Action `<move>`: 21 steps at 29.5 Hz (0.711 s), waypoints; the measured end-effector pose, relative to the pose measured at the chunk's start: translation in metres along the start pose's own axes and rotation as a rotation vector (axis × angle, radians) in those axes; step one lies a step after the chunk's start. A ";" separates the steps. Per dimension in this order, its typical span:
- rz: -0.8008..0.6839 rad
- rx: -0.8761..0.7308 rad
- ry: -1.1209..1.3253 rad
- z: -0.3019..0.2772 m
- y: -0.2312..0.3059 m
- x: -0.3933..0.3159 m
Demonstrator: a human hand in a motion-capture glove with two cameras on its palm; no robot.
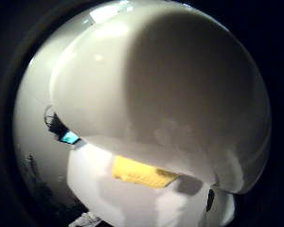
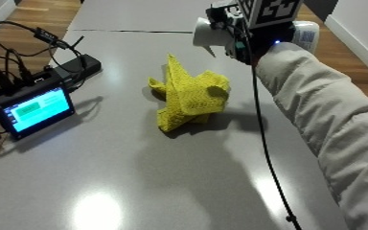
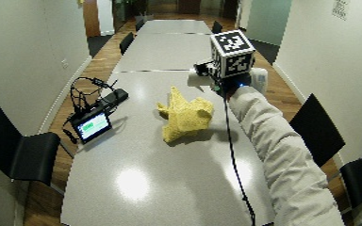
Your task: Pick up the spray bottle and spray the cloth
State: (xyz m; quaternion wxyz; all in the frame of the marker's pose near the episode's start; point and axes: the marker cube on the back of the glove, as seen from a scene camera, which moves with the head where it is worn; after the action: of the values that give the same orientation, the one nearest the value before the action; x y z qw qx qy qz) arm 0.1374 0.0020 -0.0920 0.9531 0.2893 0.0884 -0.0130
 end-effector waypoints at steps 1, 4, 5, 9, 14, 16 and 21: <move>0.016 0.000 -0.047 0.000 -0.001 -0.001; 0.070 0.005 -0.194 -0.002 -0.003 0.000; 0.092 0.010 -0.255 -0.002 -0.003 0.001; 0.197 0.057 -0.613 -0.006 -0.006 0.008; 0.327 0.110 -1.174 -0.019 -0.009 0.011; 0.369 0.108 -1.325 -0.018 -0.014 0.011; 0.361 0.034 -1.560 0.008 -0.020 -0.018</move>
State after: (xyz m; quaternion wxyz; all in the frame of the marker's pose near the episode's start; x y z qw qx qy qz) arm 0.1197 -0.0198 -0.0931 0.7231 0.2212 -0.6517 -0.0584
